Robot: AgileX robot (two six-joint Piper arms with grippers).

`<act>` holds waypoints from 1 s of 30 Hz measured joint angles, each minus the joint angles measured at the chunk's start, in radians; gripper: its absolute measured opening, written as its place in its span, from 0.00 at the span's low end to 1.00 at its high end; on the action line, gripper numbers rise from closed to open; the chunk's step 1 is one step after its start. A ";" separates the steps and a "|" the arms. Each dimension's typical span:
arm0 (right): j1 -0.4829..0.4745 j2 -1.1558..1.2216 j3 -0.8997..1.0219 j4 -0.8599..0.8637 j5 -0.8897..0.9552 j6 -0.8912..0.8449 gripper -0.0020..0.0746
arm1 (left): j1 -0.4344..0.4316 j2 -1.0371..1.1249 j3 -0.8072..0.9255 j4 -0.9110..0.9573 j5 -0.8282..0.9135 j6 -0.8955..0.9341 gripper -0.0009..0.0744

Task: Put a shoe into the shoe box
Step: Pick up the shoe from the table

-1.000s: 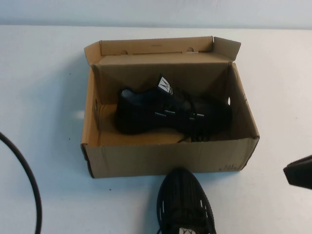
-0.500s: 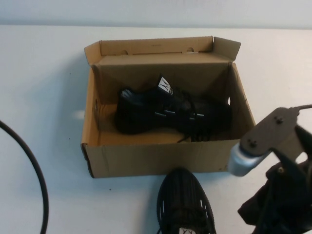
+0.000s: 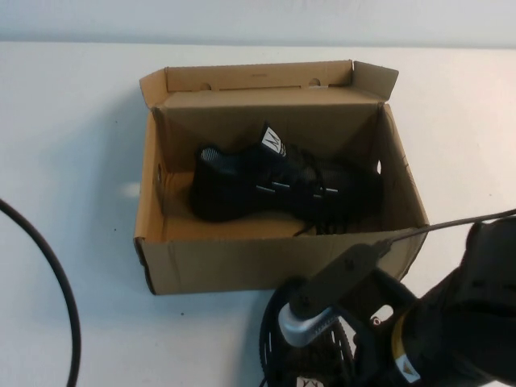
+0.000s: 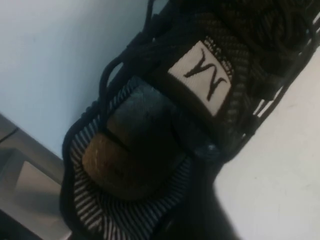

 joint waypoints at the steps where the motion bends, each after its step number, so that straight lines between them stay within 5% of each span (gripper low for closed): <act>1: 0.000 0.015 0.000 0.000 0.000 0.002 0.63 | 0.000 0.000 0.000 0.000 0.000 0.000 0.01; 4: 0.000 0.054 0.000 0.000 -0.001 0.011 0.70 | 0.000 0.000 0.000 0.000 0.003 0.000 0.01; 13: 0.000 0.140 0.016 -0.010 -0.051 0.015 0.57 | 0.000 0.000 0.000 0.000 0.034 0.000 0.01; 30: -0.029 0.154 0.035 -0.276 0.019 0.010 0.56 | 0.000 0.000 0.000 0.003 0.051 0.002 0.01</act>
